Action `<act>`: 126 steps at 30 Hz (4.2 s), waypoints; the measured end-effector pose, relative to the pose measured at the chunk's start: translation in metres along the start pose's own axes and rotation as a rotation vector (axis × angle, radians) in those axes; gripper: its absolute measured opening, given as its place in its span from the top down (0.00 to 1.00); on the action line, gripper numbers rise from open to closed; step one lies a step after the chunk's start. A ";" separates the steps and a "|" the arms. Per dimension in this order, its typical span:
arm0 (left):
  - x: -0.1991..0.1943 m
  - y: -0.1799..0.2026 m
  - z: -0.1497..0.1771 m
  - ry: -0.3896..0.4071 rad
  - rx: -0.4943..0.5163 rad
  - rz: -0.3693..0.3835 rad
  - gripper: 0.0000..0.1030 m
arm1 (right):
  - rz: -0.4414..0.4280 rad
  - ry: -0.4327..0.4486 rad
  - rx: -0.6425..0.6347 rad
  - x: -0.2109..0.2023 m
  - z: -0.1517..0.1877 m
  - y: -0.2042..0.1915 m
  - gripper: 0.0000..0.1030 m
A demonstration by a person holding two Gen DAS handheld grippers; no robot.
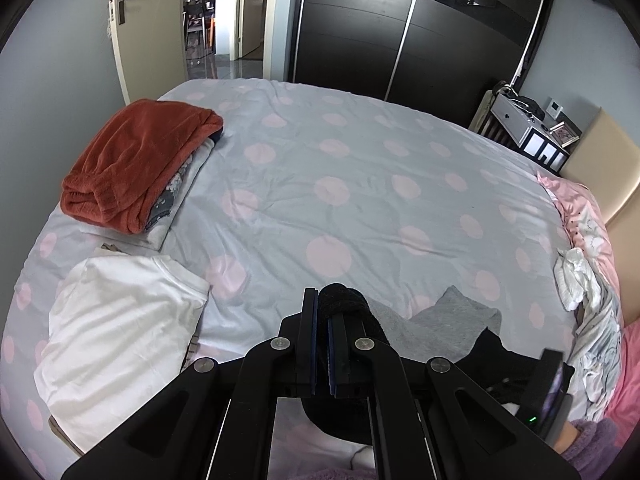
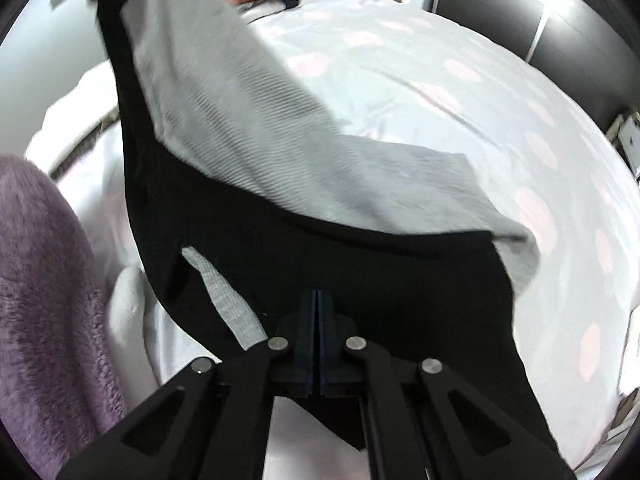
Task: Fold clothes
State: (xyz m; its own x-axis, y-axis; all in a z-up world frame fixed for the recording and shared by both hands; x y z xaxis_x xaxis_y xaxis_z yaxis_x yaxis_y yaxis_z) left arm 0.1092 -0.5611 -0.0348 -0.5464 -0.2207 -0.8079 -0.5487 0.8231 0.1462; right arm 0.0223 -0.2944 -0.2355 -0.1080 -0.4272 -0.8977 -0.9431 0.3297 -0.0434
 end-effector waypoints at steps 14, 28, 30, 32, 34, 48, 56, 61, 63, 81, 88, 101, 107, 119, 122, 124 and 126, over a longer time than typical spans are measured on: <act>-0.009 0.006 0.004 0.005 0.001 -0.007 0.96 | 0.092 -0.057 -0.107 0.015 0.020 -0.031 0.79; -0.008 -0.002 -0.001 -0.001 -0.043 0.032 0.96 | -0.024 0.066 -0.122 0.016 -0.023 -0.078 0.72; -0.006 -0.004 -0.003 -0.004 -0.047 0.036 0.96 | -0.012 0.056 -0.134 0.024 -0.035 -0.082 0.71; -0.005 -0.006 -0.004 -0.009 -0.053 0.040 0.96 | -0.007 0.047 -0.142 0.030 -0.042 -0.085 0.70; -0.002 -0.008 -0.004 -0.014 -0.060 0.043 0.96 | -0.008 0.041 -0.144 0.033 -0.040 -0.086 0.66; 0.002 -0.017 -0.003 -0.023 -0.071 0.032 0.96 | 0.298 0.088 -0.069 0.031 -0.045 -0.051 0.89; -0.002 -0.016 0.002 -0.025 -0.075 0.031 0.96 | 0.363 0.242 0.150 -0.058 -0.040 0.018 0.96; -0.023 0.016 0.005 0.010 -0.011 0.080 0.96 | 0.484 0.388 0.271 -0.151 -0.056 0.058 0.97; -0.040 0.037 0.004 0.045 0.021 0.115 0.96 | 0.552 0.455 0.297 -0.198 -0.059 0.071 0.97; -0.296 0.115 0.008 0.596 0.171 0.311 0.96 | 0.748 0.886 0.295 -0.494 -0.028 0.003 0.97; -0.314 0.110 0.021 0.625 0.185 0.321 0.96 | 0.740 0.950 0.259 -0.510 -0.004 -0.027 0.97; -0.178 0.120 -0.031 0.414 0.167 0.193 0.96 | 0.706 0.746 0.313 -0.401 -0.054 0.033 0.97; -0.083 0.141 -0.078 0.342 0.211 0.063 0.96 | 0.700 0.593 0.362 -0.320 -0.103 0.094 0.97; 0.151 0.170 -0.136 0.096 0.299 -0.101 0.96 | 0.671 0.302 0.375 -0.132 -0.164 0.233 0.97; 0.206 0.172 -0.138 0.033 0.297 -0.101 0.96 | 0.661 0.228 0.376 -0.084 -0.177 0.268 0.97; 0.241 0.175 -0.138 -0.004 0.304 -0.105 0.96 | 0.638 0.192 0.375 -0.053 -0.177 0.285 0.97; 0.270 0.179 -0.136 -0.030 0.328 -0.120 0.96 | 0.622 0.155 0.374 -0.025 -0.177 0.299 0.97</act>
State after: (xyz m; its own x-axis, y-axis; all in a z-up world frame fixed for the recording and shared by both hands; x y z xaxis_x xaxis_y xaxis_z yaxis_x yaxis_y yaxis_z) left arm -0.2219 -0.5446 -0.1493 -0.4689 -0.3150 -0.8251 -0.3729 0.9175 -0.1383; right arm -0.3128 -0.3337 -0.1485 -0.6569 -0.1731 -0.7338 -0.5262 0.8023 0.2818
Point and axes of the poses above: each gripper's, at about its wrist camera, not at the fingertips, and x roughly the way its jaws point, y to its right, z to its underside, the point moved 2 cm from there along x, roughly the way its jaws point, and after that the axes turned 1 degree about -z, right-handed, at the moved point
